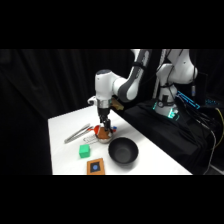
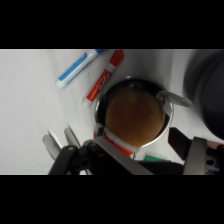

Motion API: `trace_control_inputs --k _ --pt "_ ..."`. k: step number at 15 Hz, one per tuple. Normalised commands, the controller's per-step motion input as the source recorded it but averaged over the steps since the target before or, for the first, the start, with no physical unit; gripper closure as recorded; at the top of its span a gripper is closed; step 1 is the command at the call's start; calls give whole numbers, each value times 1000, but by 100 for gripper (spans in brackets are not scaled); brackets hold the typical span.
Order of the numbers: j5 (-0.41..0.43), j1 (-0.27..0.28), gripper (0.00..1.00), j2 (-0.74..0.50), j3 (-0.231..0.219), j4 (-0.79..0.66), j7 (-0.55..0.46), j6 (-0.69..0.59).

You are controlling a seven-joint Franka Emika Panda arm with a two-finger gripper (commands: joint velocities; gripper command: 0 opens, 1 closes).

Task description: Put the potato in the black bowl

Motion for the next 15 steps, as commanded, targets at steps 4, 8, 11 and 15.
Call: trace_control_inputs --k 4,8,11,15 --pt "30 16 0 255 -23 103 30 219" --pt "48 19 43 128 -20 108 9 133" --pt "53 19 66 64 -20 96 4 83" --pt "41 31 96 42 -31 76 16 48"
